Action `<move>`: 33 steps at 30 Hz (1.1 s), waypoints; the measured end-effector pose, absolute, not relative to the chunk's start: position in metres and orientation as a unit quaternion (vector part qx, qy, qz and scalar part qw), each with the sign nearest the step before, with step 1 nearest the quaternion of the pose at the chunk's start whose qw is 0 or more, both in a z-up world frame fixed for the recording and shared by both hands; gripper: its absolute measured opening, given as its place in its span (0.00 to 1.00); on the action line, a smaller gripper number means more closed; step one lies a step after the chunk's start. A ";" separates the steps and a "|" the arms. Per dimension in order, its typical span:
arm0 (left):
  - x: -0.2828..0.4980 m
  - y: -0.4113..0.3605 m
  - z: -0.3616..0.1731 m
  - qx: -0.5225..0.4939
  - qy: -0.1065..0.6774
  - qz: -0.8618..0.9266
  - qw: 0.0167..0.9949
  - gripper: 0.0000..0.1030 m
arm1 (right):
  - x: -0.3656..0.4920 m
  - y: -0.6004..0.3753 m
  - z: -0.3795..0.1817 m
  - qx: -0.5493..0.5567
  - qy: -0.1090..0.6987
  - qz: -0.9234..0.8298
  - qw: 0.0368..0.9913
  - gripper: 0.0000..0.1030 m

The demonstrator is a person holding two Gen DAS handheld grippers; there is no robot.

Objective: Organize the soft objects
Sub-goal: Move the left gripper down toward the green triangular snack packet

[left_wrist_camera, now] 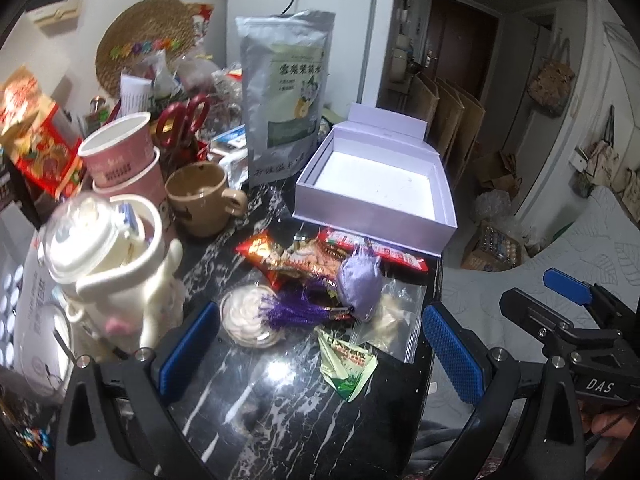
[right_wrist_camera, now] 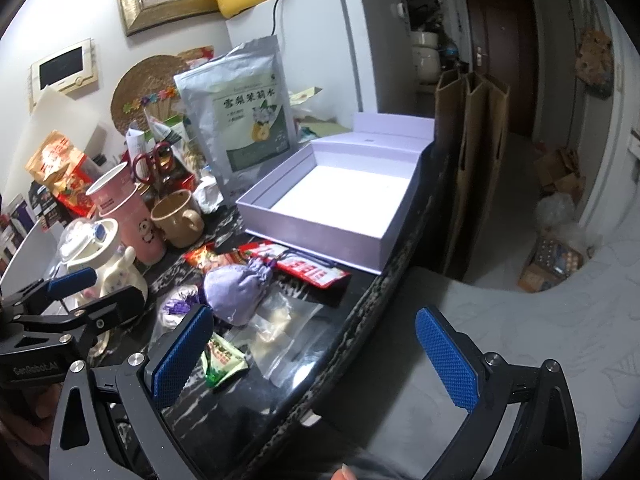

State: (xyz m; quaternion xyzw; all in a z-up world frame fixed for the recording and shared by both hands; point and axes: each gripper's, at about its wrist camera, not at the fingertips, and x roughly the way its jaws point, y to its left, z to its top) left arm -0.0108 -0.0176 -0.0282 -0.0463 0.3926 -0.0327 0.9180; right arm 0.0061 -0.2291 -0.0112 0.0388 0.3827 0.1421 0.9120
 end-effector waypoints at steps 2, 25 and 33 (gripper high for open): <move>-0.011 -0.016 -0.036 -0.057 0.401 -0.033 0.914 1.00 | 0.010 -0.228 -0.017 0.038 0.388 0.148 0.909 1.00; 0.010 -0.029 -0.111 -0.102 0.497 -0.056 0.860 0.76 | 0.045 -0.235 -0.088 0.037 0.468 0.170 0.866 1.00; 0.024 -0.036 -0.131 -0.102 0.522 -0.063 0.844 0.74 | 0.055 -0.238 -0.101 0.035 0.485 0.168 0.857 1.00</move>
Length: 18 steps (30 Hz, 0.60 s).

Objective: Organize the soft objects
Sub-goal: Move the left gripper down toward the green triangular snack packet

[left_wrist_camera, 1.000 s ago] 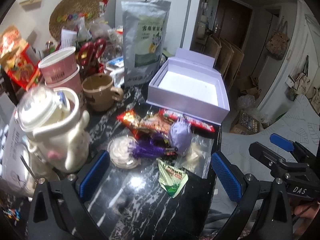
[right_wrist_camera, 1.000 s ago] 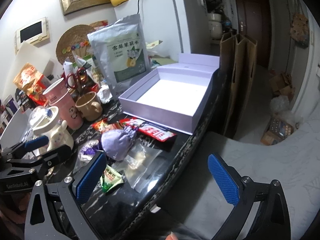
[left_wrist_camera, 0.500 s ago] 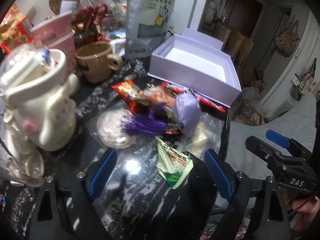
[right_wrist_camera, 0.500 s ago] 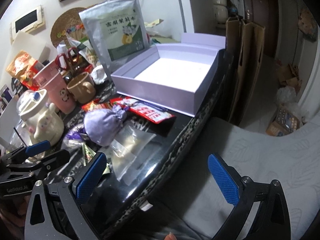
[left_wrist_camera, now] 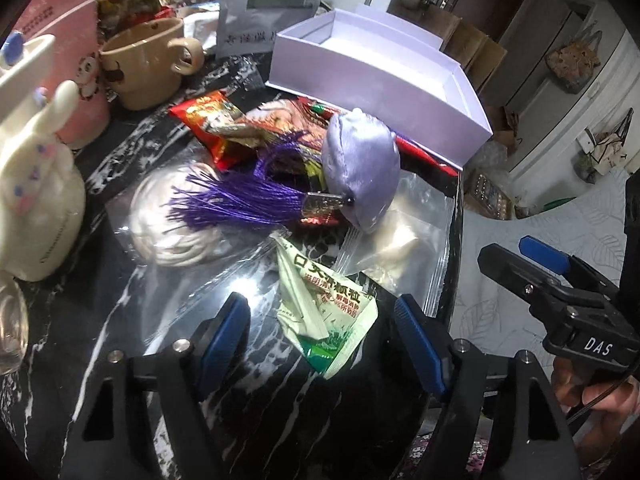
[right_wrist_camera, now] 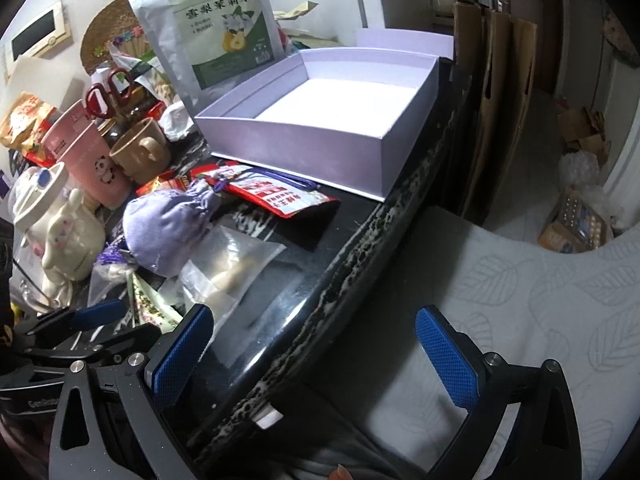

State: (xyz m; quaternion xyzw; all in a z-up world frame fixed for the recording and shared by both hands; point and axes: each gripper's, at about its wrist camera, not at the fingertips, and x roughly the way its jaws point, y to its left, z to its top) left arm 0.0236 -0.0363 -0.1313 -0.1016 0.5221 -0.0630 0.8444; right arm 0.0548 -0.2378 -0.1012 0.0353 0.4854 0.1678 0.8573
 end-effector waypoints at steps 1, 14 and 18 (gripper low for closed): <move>0.025 -0.037 -0.133 -0.102 0.525 -0.065 0.843 0.74 | 0.056 -0.239 -0.102 0.036 0.487 0.168 0.856 1.00; 0.033 -0.052 -0.135 -0.042 0.504 -0.055 0.861 0.44 | 0.066 -0.227 -0.108 0.037 0.498 0.185 0.846 1.00; 0.022 -0.042 -0.127 -0.046 0.495 -0.053 0.866 0.39 | 0.065 -0.226 -0.108 0.042 0.499 0.192 0.844 1.00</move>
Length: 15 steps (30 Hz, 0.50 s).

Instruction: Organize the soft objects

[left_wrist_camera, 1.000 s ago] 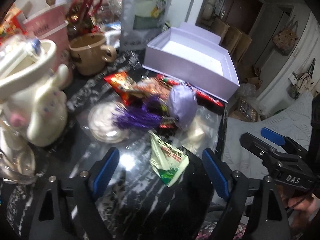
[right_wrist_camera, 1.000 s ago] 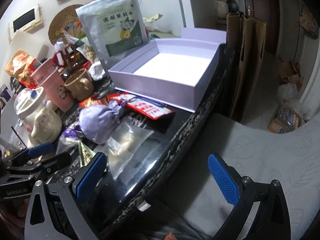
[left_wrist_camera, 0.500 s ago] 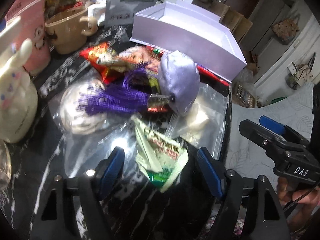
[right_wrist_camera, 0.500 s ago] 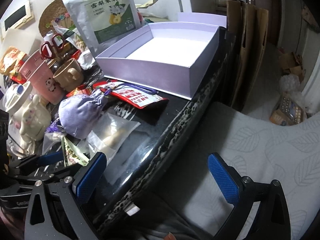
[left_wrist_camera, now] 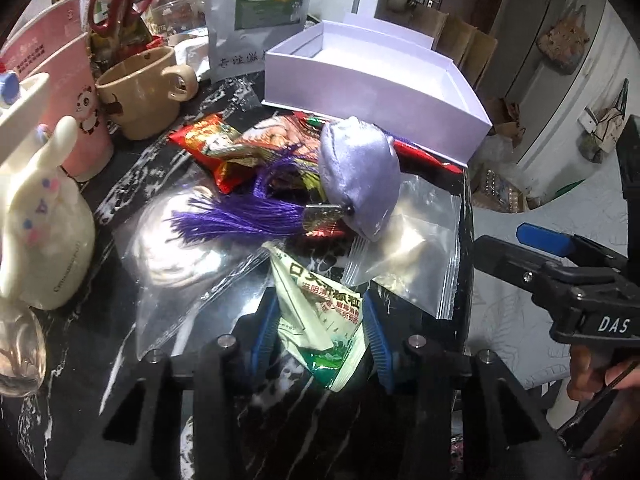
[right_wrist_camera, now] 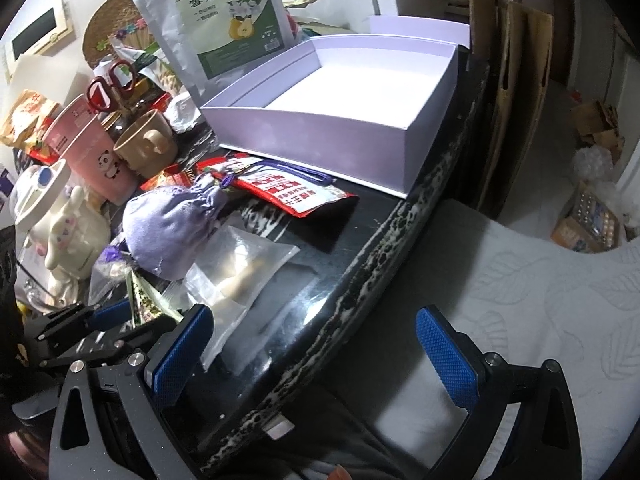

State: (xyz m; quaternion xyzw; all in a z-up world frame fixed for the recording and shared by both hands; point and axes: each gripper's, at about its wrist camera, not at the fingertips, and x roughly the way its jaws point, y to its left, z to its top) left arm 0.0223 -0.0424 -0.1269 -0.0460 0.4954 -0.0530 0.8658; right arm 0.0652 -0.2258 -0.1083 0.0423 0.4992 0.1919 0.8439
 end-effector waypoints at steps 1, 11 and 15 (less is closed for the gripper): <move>0.019 -0.040 -0.125 -0.047 0.494 -0.053 0.866 0.39 | 0.064 -0.225 -0.108 0.043 0.499 0.194 0.844 1.00; -0.006 -0.025 -0.098 -0.078 0.465 -0.057 0.880 0.36 | 0.055 -0.213 -0.104 0.030 0.493 0.218 0.842 1.00; -0.012 -0.018 -0.089 -0.087 0.454 -0.051 0.885 0.35 | 0.058 -0.206 -0.108 0.031 0.498 0.232 0.835 1.00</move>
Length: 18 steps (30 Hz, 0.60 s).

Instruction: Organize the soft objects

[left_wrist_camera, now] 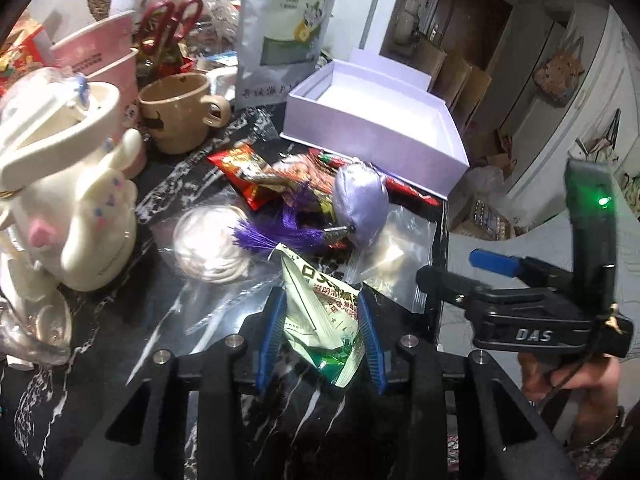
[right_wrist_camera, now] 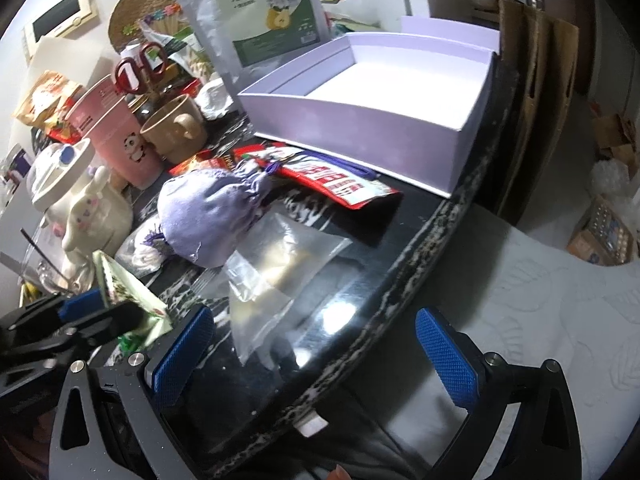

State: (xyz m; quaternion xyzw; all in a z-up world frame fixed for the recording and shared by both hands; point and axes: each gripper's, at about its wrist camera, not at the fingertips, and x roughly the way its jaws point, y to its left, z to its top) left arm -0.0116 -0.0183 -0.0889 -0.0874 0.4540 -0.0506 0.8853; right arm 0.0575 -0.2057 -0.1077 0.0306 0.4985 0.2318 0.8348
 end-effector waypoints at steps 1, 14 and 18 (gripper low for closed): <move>-0.013 -0.016 -0.087 -0.089 0.452 -0.047 0.886 0.35 | 0.058 -0.204 -0.108 0.032 0.499 0.235 0.833 1.00; -0.012 0.001 -0.096 -0.111 0.458 -0.025 0.882 0.30 | 0.076 -0.169 -0.119 0.007 0.491 0.266 0.830 1.00; -0.009 0.002 -0.105 -0.124 0.468 -0.038 0.874 0.30 | 0.074 -0.167 -0.118 -0.004 0.491 0.266 0.830 1.00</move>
